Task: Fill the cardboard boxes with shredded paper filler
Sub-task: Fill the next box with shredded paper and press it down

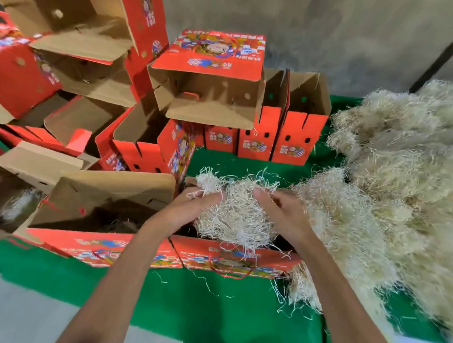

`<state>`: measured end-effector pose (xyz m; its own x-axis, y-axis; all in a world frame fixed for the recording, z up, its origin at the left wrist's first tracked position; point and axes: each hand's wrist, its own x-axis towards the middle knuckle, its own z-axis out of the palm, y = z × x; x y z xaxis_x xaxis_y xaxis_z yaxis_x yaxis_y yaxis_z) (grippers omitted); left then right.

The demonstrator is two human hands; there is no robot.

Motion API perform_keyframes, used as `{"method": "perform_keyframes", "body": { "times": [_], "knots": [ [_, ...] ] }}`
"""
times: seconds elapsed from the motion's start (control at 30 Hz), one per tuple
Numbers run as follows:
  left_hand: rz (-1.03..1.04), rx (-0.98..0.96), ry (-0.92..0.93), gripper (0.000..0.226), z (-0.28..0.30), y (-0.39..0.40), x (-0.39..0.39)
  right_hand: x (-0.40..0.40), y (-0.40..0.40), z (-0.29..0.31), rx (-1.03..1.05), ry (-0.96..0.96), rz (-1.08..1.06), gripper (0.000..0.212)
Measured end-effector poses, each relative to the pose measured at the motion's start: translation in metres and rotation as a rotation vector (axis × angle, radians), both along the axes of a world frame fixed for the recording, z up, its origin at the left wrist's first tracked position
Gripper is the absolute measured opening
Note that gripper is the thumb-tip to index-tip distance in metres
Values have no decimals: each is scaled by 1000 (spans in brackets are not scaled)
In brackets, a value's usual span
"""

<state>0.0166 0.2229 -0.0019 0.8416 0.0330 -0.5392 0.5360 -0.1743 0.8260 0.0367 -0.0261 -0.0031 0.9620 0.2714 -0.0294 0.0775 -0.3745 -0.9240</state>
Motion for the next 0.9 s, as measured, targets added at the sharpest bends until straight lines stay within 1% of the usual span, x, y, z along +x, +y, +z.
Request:
{"method": "perform_keyframes", "body": {
  "times": [0.07, 0.1, 0.17, 0.2, 0.27, 0.33, 0.37, 0.43, 0.53, 0.6, 0.63, 0.7, 0.73, 0.77, 0.8, 0.83, 0.87, 0.9],
  "knots": [
    [-31, 131, 5, 107, -7, -2, 2, -1, -2, -9, -27, 85, 42, 54],
    [-91, 218, -6, 97, -11, -1, 4, -1, -3, -13, -34, 136, 66, 54],
    [-244, 372, -37, 67, -17, 0, 3, -2, -8, -22, -73, 219, 95, 50],
    [-299, 433, -35, 56, -20, 1, 2, -3, -11, -26, -135, 248, 109, 47],
    [-340, 553, -1, 53, -26, 3, 0, -4, -19, -33, -316, 280, 140, 42],
    [-355, 682, -14, 29, -30, 5, 1, -6, -25, -36, -426, 284, 120, 39],
    [-361, 733, -29, 27, -31, 5, 3, -6, -28, -36, -431, 285, 92, 39],
    [-382, 811, -34, 29, -32, 5, 5, -5, -31, -35, -388, 300, 48, 37],
    [-416, 856, -37, 24, -34, 6, 7, -7, -34, -31, -335, 313, 28, 35],
    [-437, 839, -9, 20, -32, 5, 7, -9, -34, -27, -285, 302, 23, 35],
    [-445, 812, 5, 26, -32, 6, 8, -10, -34, -26, -248, 294, 5, 36],
    [-452, 746, 71, 57, -27, 5, 11, -10, -31, -21, -212, 293, -6, 35],
    [-460, 730, 113, 66, -24, 4, 11, -9, -29, -18, -235, 298, 15, 28],
    [-480, 740, 138, 67, -19, 2, 13, -8, -26, -15, -274, 322, 58, 19],
    [-506, 760, 163, 62, -12, 0, 14, -6, -22, -13, -330, 361, 105, 26],
    [-523, 780, 170, 53, -8, -2, 16, -4, -19, -12, -384, 390, 146, 38],
    [-531, 795, 162, 41, -3, -5, 18, 0, -16, -11, -445, 403, 191, 39],
    [-536, 806, 139, 34, 3, -7, 20, 4, -15, -8, -488, 389, 227, 31]
  ]
}}
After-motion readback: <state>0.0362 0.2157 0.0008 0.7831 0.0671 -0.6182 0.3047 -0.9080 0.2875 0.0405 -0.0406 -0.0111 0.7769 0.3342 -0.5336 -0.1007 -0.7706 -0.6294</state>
